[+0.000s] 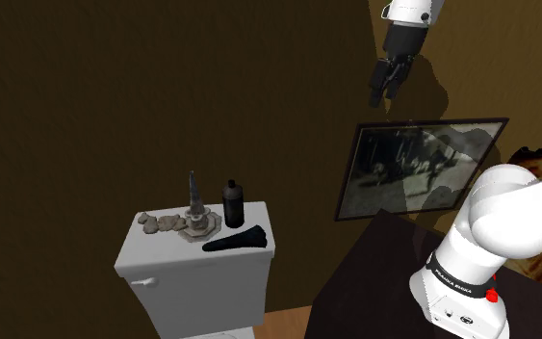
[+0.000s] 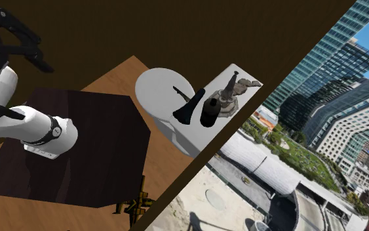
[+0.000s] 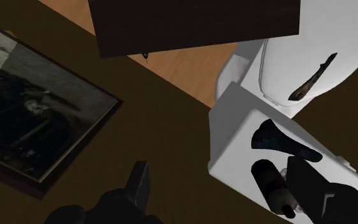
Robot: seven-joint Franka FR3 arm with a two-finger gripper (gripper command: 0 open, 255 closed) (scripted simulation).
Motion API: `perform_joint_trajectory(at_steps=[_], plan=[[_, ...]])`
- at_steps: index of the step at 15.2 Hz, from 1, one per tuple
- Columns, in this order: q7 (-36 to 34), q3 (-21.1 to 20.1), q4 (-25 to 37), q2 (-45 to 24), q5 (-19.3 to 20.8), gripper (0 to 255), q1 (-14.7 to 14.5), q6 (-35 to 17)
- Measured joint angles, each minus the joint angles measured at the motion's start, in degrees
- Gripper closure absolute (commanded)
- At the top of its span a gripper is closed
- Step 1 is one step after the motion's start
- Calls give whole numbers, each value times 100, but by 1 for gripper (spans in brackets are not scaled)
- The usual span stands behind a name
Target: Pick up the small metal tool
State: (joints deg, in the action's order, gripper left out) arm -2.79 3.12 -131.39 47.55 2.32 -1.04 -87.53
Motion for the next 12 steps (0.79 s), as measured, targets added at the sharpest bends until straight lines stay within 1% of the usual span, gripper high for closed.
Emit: perform_joint_trajectory(at_steps=[1, 3, 5, 12], plan=[[0, 0, 0, 0, 0, 0, 0, 0], [62, -9, -146, -86, -12, 0, -57, -233], [176, 0, -416, -210, -13, 0, -133, -632], [585, -21, -906, -1019, -63, 0, -448, -1981]])
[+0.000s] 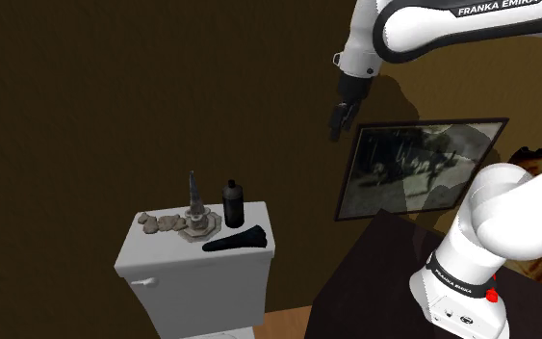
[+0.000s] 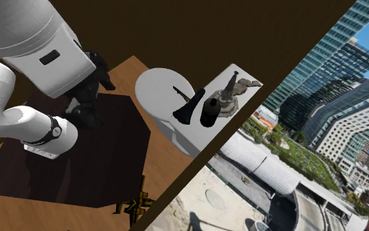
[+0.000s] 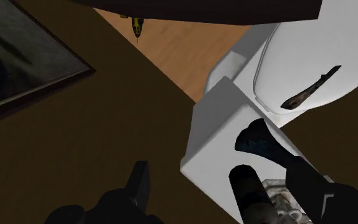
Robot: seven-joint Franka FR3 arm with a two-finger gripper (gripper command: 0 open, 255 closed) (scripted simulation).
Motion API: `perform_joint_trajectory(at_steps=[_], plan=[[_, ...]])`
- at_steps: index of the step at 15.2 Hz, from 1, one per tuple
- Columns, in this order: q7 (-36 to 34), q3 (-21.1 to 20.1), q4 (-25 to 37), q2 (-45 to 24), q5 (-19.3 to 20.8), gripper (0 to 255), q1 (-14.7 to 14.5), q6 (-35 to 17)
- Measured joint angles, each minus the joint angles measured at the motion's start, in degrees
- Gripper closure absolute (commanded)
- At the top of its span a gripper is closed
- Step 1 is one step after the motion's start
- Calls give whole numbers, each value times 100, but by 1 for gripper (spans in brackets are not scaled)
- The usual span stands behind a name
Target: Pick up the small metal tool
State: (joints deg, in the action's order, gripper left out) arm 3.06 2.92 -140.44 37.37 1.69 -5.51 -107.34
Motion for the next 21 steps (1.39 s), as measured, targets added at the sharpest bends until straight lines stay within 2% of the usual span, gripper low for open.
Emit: perform_joint_trajectory(at_steps=[11, 16, 21], plan=[[640, -121, -234, -1878, -140, 0, -503, -2181], [914, -230, -77, -2839, -205, 0, -710, -3020], [1196, -354, 347, -3962, -230, 0, -869, -3751]])
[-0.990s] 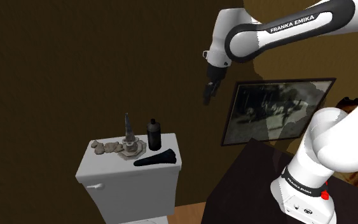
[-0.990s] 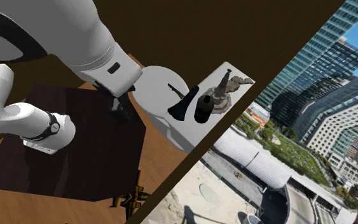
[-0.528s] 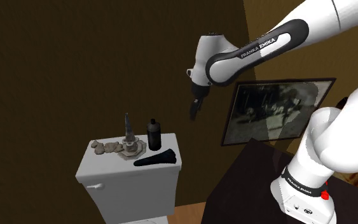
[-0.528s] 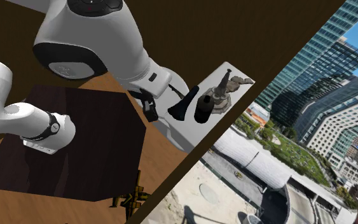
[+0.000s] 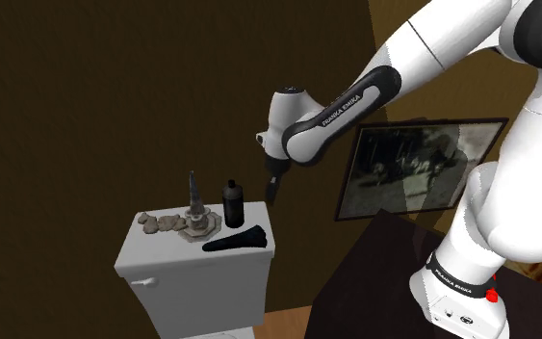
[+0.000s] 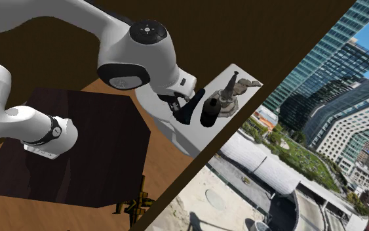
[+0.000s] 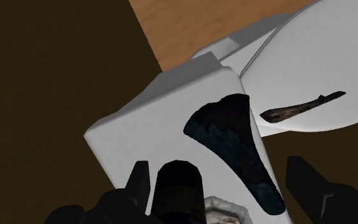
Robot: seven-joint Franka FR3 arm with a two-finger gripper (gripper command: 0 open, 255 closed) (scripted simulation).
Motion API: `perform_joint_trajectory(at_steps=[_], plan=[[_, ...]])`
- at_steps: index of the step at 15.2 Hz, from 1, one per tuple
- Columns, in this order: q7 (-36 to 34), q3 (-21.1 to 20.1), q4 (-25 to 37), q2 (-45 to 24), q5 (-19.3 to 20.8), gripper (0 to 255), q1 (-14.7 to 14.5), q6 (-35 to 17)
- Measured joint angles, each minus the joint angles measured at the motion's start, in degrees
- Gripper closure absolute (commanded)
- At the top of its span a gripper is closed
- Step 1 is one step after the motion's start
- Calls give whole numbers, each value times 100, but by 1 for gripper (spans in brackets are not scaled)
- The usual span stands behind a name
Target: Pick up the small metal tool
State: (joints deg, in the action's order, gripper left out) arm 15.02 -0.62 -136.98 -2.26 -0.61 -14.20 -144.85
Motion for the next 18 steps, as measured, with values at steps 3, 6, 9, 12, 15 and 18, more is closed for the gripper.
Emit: perform_joint_trajectory(at_steps=[3, 6, 9, 12, 15, 18], plan=[[153, -83, 325, -603, 24, 0, -75, -301], [285, -159, 677, -1262, 88, 0, -147, -623], [380, -231, 1039, -1866, 179, 0, -240, -885], [404, -276, 1484, -2519, 313, 0, -398, -1106], [475, -291, 1692, -2871, 371, 0, -430, -1252], [469, -274, 1779, -3112, 396, 0, -453, -1410]])
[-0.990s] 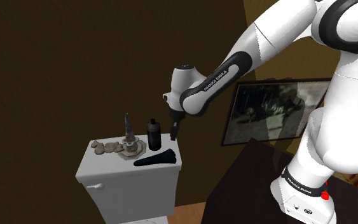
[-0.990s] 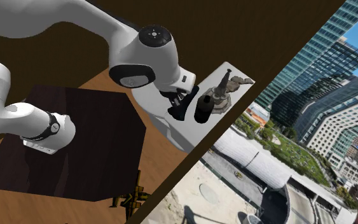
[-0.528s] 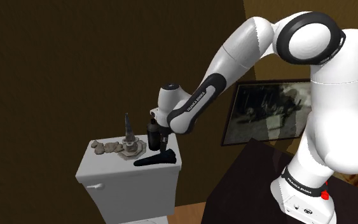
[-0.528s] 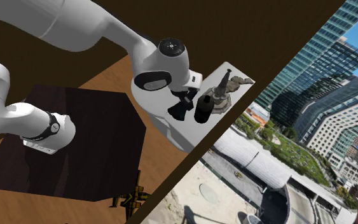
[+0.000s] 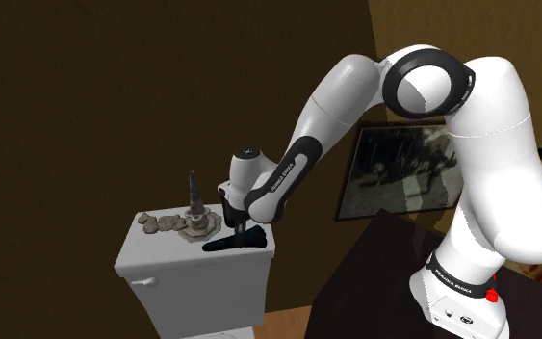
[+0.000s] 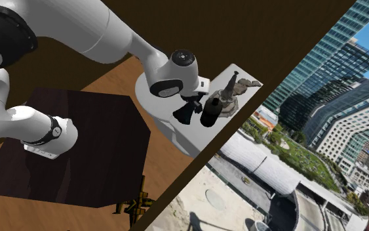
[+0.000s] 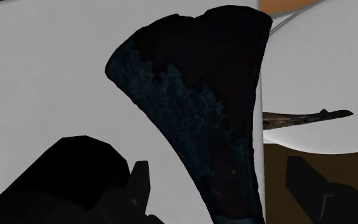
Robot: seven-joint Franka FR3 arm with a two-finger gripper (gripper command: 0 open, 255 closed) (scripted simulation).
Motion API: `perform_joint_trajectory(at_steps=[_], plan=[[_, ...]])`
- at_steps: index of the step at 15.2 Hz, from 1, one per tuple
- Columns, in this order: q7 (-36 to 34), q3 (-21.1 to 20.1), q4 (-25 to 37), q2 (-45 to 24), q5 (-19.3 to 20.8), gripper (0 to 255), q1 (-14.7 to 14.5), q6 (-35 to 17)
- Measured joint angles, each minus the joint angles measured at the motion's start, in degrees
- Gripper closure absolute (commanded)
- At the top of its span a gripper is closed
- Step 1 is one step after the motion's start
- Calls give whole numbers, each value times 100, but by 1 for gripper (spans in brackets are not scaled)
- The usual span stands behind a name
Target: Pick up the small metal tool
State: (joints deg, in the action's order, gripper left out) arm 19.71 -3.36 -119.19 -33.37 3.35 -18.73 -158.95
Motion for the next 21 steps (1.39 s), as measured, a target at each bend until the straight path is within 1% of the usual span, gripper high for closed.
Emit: perform_joint_trajectory(at_steps=[3, 4, 15, 21], plan=[[-18, 18, 64, -200, 16, 0, -24, -136], [-18, 21, 61, -221, 18, 255, -24, -157], [-17, 22, 42, -202, 19, 255, -21, -163], [7, -17, -38, 179, -13, 255, 13, 142]])
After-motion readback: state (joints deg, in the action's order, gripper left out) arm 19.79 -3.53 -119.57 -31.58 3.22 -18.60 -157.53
